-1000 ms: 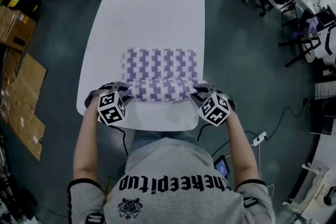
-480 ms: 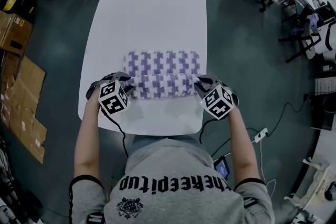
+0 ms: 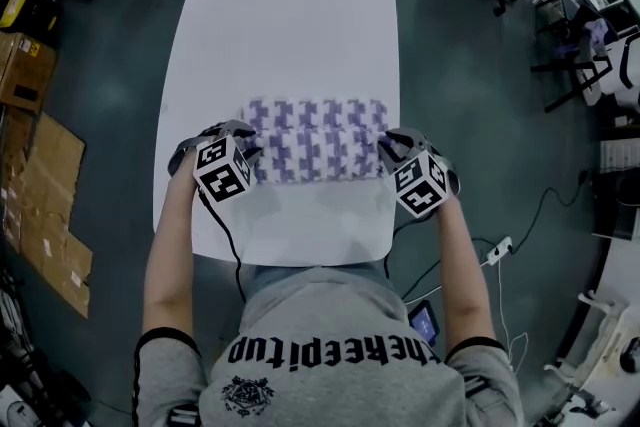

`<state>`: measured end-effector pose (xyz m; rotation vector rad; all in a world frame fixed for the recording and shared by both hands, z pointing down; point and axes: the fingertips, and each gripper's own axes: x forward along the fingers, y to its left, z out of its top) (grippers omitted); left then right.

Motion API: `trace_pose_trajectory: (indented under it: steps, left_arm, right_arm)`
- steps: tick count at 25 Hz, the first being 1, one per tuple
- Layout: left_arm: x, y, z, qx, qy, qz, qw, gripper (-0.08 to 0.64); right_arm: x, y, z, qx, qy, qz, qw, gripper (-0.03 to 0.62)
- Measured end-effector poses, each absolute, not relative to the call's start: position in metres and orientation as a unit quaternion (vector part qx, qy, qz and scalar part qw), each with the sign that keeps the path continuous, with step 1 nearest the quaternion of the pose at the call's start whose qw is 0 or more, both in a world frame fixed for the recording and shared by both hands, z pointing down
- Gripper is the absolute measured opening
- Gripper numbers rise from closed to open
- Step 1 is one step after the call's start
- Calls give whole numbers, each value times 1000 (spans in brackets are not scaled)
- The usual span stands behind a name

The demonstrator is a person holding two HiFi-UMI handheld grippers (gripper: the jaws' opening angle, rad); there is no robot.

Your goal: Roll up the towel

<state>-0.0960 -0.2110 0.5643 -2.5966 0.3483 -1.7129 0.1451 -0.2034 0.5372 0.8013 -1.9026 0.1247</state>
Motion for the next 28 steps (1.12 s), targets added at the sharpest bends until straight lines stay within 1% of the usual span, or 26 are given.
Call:
trace_pose_trajectory:
  steps: [7, 17, 25, 28]
  left_arm:
    - [-99, -248, 570, -830, 127, -544, 14, 137]
    - [-98, -274, 574, -830, 150, -536, 26, 137]
    - [-99, -259, 539, -857, 169, -484, 55, 138]
    - [-98, -244, 523, -863, 167, -471, 70, 152]
  right_arm:
    - [146, -238, 543, 364, -770, 38, 522, 86]
    - [152, -267, 553, 405, -741, 19, 536, 86]
    - [149, -248, 518, 414, -758, -4, 504, 86]
    - [143, -234, 500, 405, -771, -12, 490, 87]
